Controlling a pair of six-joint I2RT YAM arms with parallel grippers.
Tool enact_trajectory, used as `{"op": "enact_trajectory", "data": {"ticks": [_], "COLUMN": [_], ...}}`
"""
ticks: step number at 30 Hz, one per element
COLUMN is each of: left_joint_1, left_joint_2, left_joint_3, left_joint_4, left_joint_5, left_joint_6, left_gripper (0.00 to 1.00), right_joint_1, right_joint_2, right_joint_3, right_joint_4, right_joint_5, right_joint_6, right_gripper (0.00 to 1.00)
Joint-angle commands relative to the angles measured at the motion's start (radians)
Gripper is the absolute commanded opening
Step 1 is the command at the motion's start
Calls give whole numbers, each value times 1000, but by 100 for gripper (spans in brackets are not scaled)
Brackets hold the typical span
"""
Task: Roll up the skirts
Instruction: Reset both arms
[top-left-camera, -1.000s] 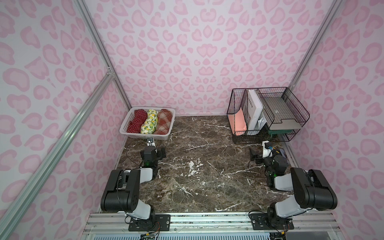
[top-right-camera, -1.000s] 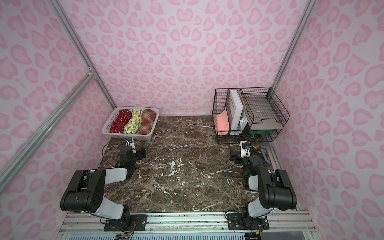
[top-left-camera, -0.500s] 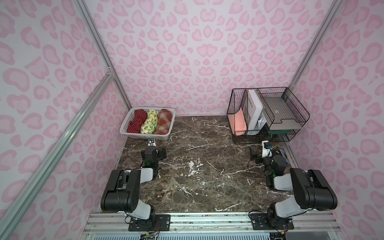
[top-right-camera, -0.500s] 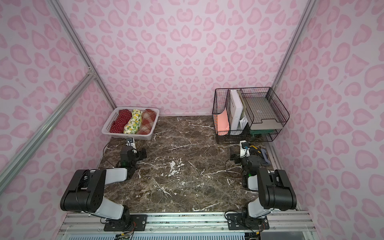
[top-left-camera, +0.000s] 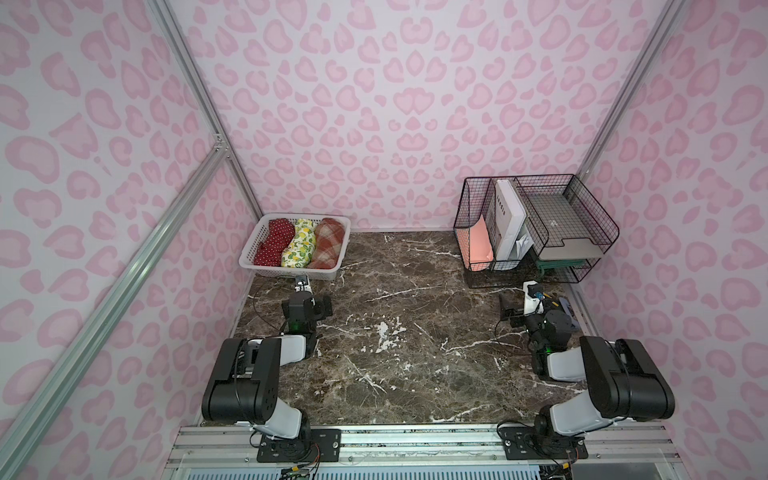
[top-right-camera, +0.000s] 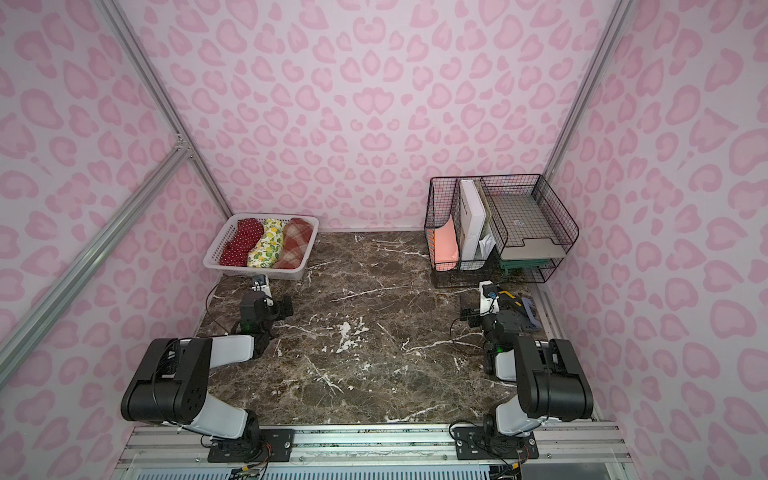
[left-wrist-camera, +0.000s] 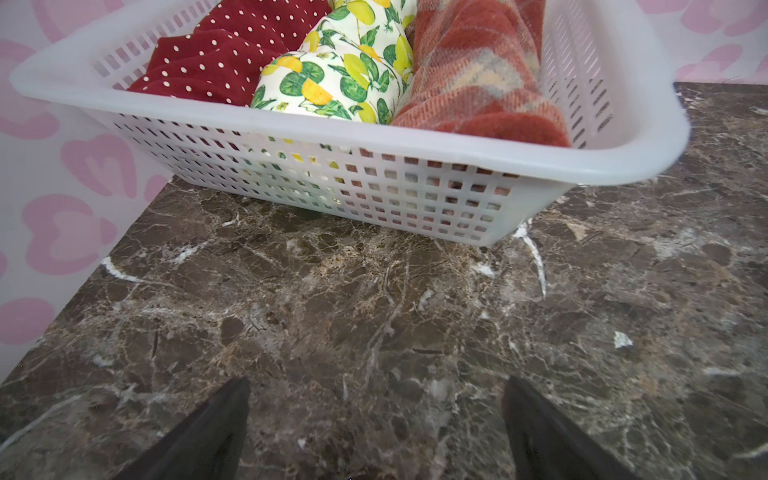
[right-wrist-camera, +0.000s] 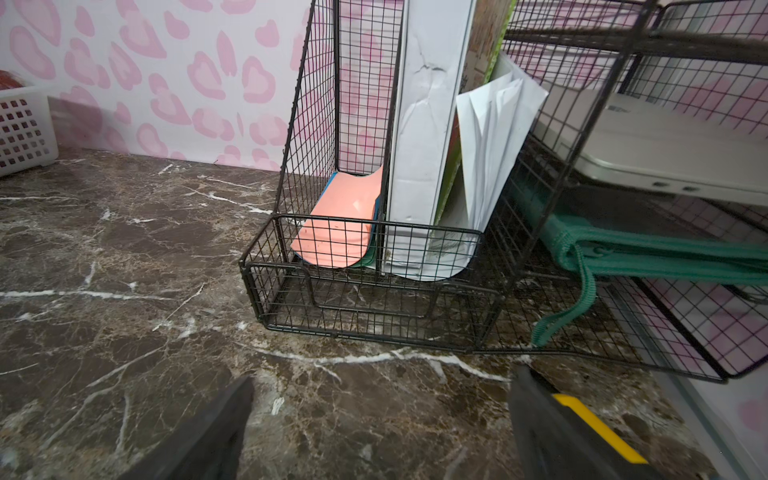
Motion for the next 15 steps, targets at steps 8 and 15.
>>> {"op": "enact_trajectory", "data": {"ticks": [8,15], "left_joint_1": [1,1], "left_joint_2": [-5,-5], "left_joint_3": [-1,-2], "left_joint_4": [15,15], "left_joint_5": [7,6], "left_joint_6": [2,2], "left_gripper": [99,99], "right_joint_1": [-42,0], "right_joint_2": [-1,-1], "right_joint_3": [-7,11], "right_joint_4": [47,8], "right_joint_5": [-133,56], "right_joint_6": [-6,15], "right_gripper": [100,100]}}
